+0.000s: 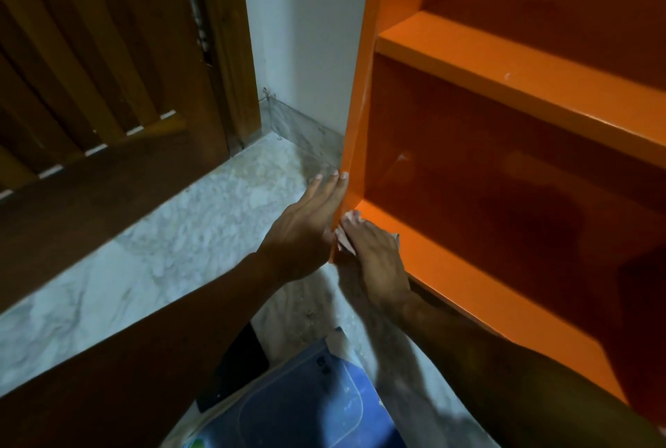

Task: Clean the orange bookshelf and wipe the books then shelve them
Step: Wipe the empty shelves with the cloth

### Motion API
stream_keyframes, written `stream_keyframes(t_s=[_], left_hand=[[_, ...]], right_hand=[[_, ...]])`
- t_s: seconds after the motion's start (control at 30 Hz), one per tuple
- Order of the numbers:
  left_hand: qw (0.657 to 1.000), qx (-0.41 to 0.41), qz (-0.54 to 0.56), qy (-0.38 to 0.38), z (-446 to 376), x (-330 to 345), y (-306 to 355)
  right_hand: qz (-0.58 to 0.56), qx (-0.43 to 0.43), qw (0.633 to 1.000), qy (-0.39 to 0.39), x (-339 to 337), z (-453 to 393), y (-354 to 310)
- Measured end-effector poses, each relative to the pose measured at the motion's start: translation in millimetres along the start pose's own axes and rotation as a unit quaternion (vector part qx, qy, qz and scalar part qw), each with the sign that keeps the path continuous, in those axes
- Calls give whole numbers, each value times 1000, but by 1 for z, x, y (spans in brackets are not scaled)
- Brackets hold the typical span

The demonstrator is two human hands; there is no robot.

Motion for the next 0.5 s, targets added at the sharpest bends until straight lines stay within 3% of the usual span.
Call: stream_keyframes(t_s=[0.17, 0.37, 0.5], left_hand=[[998, -66, 12, -10, 0, 4, -11], [993, -109, 26, -22, 0, 8, -6], [990, -135, 38, -11, 1, 7, -3]], right_hand=[[108, -234, 966, -5, -10, 10, -15], [201, -287, 932, -97, -10, 33, -3], [223, -302, 913, -162, -7, 75, 38]])
Point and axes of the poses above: each hand's wrist, its own z-axis away from the middle knuckle, its own x-axis out of the palm, y = z × x, the point moved 8 cm from there along -z, towards the middle knuckle, and after that the axes turned 5 degrees about z, right-handed, at the moved point
